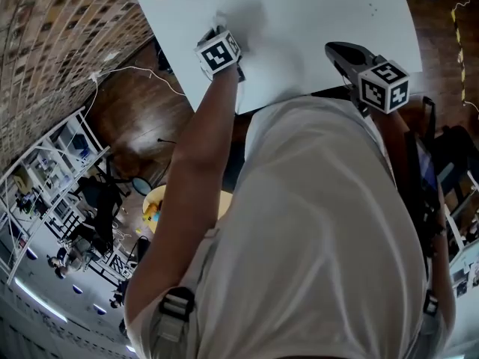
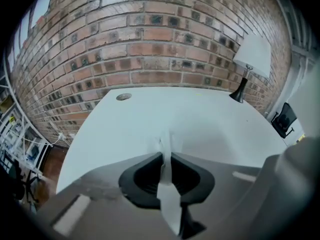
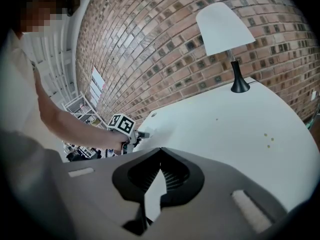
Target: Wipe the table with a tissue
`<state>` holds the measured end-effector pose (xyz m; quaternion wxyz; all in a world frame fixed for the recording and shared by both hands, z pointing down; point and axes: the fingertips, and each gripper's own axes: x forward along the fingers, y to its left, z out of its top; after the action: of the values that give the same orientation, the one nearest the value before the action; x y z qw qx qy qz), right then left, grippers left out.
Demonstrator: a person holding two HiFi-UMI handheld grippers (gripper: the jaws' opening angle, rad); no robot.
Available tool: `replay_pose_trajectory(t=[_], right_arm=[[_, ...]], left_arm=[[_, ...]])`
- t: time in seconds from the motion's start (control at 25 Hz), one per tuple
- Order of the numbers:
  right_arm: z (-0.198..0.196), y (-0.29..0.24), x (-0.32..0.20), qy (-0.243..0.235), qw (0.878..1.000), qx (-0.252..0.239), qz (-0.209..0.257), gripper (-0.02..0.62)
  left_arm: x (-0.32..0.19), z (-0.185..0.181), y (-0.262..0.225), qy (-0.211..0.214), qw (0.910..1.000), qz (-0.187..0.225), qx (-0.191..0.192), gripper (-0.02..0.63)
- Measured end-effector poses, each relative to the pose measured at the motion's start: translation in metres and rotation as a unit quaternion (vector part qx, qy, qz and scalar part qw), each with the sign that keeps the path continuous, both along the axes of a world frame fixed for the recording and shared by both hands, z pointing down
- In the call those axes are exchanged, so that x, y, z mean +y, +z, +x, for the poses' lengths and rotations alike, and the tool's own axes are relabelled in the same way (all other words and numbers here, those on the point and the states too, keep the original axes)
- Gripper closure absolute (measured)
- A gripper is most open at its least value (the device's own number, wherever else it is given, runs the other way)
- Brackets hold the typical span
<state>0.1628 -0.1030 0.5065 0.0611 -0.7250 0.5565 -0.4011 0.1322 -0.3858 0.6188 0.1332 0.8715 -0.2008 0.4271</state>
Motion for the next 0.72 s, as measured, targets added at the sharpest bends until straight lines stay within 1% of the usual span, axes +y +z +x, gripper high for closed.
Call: replay_pose_trajectory(t=[0.04, 0.08, 0.12, 0.2, 0.24, 0.28, 0.36, 0.4, 0.44, 0.48, 0.52, 0.64, 0.72], right_arm=[[0.001, 0.0, 0.002, 0.001, 1.0, 0.0, -0.001, 0.588], [0.002, 0.001, 0.004, 0.003, 1.0, 0.0, -0.001, 0.588], [0.003, 0.002, 0.005, 0.005, 1.0, 0.0, -0.002, 0.588], [0.003, 0.004, 0.007, 0.007, 1.0, 0.0, -0.003, 0.588], [0.003, 0.004, 0.007, 0.006, 1.0, 0.001, -0.003, 0.588], [0.001, 0.004, 0.007, 0.005, 1.0, 0.001, -0.003, 0.588], [-0.001, 0.003, 0.006, 0.003, 1.0, 0.002, -0.004, 0.588], [-0.001, 0.002, 0.006, 0.002, 1.0, 0.003, -0.005, 0.588], [-0.002, 0.001, 0.004, 0.001, 1.0, 0.004, -0.005, 0.588], [-0.002, 0.0, 0.003, 0.001, 1.0, 0.005, -0.004, 0.588], [-0.002, -0.001, 0.001, 0.001, 1.0, 0.006, -0.003, 0.588], [-0.003, -0.002, 0.0, 0.002, 1.0, 0.011, -0.005, 0.588], [-0.007, -0.002, -0.001, 0.005, 1.0, 0.014, -0.009, 0.588]], left_arm=[[0.001, 0.003, 0.0, -0.002, 1.0, -0.002, 0.0, 0.571], [0.005, 0.006, 0.0, 0.007, 1.0, -0.001, -0.002, 0.571], [0.009, 0.008, 0.002, 0.02, 0.9997, 0.005, -0.009, 0.571], [0.012, 0.002, 0.008, 0.038, 0.9983, 0.026, -0.037, 0.571], [0.016, 0.003, 0.009, 0.046, 0.9979, 0.026, -0.038, 0.571], [0.024, 0.009, 0.006, 0.059, 0.9979, 0.016, -0.024, 0.571], [0.041, 0.017, 0.001, 0.087, 0.996, -0.021, 0.005, 0.571], [0.045, 0.018, -0.002, 0.094, 0.9947, -0.039, 0.017, 0.571], [0.045, 0.016, -0.005, 0.093, 0.9939, -0.051, 0.03, 0.571], [0.039, 0.012, -0.008, 0.084, 0.9942, -0.052, 0.042, 0.571], [0.028, 0.005, -0.011, 0.069, 0.9954, -0.044, 0.049, 0.571], [-0.012, -0.018, -0.012, 0.024, 0.9986, -0.014, 0.045, 0.569], [-0.034, -0.026, -0.009, 0.005, 0.9991, -0.011, 0.041, 0.569]])
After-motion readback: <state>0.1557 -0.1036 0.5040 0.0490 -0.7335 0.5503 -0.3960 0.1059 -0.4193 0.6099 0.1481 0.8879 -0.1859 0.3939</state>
